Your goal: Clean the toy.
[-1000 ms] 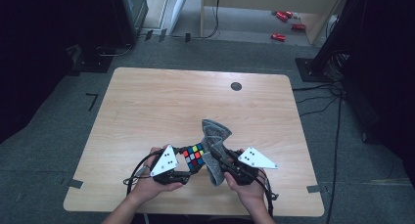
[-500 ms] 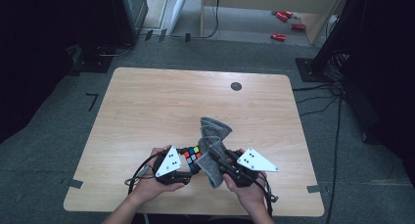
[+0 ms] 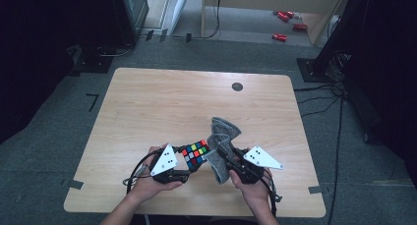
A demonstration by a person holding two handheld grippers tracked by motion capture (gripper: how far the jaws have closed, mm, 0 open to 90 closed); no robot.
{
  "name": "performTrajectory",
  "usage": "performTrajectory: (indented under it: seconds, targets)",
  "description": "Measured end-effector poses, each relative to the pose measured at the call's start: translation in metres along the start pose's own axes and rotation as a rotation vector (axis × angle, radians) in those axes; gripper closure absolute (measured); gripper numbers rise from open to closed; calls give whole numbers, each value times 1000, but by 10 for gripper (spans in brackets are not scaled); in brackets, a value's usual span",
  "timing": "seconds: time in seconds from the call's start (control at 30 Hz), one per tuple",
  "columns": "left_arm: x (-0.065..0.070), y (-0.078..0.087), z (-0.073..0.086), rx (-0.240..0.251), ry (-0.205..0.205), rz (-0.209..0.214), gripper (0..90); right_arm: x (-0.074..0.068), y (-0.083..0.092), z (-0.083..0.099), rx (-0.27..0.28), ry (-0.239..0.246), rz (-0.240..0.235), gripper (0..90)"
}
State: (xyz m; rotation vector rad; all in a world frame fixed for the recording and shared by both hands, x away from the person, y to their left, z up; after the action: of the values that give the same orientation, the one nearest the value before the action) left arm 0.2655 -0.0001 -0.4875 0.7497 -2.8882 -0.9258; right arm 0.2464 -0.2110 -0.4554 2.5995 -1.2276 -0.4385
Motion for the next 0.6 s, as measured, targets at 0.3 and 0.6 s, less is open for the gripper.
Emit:
performTrajectory:
  seconds: [0.3,0.6]
  targets:
    - [6,1,-4,42,10,36,335,-17,-8,3,-6,25,-71,704]
    - [0,5,-4,70,37,48,335,4,-6,8,-39,-4,7,714]
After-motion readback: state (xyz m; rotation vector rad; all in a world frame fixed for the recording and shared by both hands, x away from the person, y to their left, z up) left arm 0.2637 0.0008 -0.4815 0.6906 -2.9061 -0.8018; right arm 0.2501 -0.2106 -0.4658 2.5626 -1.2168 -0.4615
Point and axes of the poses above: each handheld gripper's, and its own axes: y roughly backward along the jaws, z roughly out of its underside, x roughly to its right, the point moved 4 cm from there along -y, roughly forward along the jaws, and after that the axes turned 9 degrees about -x, right-handed, at the moved point
